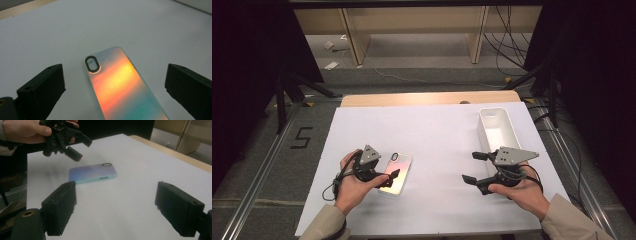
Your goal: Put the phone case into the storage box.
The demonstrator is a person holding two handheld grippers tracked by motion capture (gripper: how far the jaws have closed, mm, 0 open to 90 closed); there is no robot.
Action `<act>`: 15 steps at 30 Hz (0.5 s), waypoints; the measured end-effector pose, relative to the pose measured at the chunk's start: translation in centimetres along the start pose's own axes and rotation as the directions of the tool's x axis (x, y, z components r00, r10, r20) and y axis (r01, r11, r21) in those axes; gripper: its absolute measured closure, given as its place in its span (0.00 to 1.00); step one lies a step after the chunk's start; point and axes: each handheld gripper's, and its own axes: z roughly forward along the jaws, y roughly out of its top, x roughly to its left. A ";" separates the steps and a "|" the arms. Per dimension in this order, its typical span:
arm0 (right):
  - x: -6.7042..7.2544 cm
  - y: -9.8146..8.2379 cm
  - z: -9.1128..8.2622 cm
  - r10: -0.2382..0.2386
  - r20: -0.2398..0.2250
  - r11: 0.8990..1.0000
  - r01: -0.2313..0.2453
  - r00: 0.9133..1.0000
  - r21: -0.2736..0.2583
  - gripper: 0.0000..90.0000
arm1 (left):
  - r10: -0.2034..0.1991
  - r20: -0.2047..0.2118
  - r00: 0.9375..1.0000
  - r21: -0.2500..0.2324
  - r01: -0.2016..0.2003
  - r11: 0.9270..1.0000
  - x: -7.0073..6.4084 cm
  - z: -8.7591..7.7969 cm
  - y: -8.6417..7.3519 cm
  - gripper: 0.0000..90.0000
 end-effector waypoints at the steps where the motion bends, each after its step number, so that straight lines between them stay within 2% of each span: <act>1: 0.0 0.0 -0.1 -0.005 0.004 1.000 0.005 1.000 -0.001 0.19 | -0.001 0.000 1.000 0.000 0.001 1.000 0.0 0.0 0.0 0.02; 15: -0.1 -0.6 -1.1 -0.013 0.017 1.000 0.013 1.000 -0.004 0.18 | 0.005 -0.002 1.000 0.015 -0.005 1.000 -0.2 0.2 0.0 0.00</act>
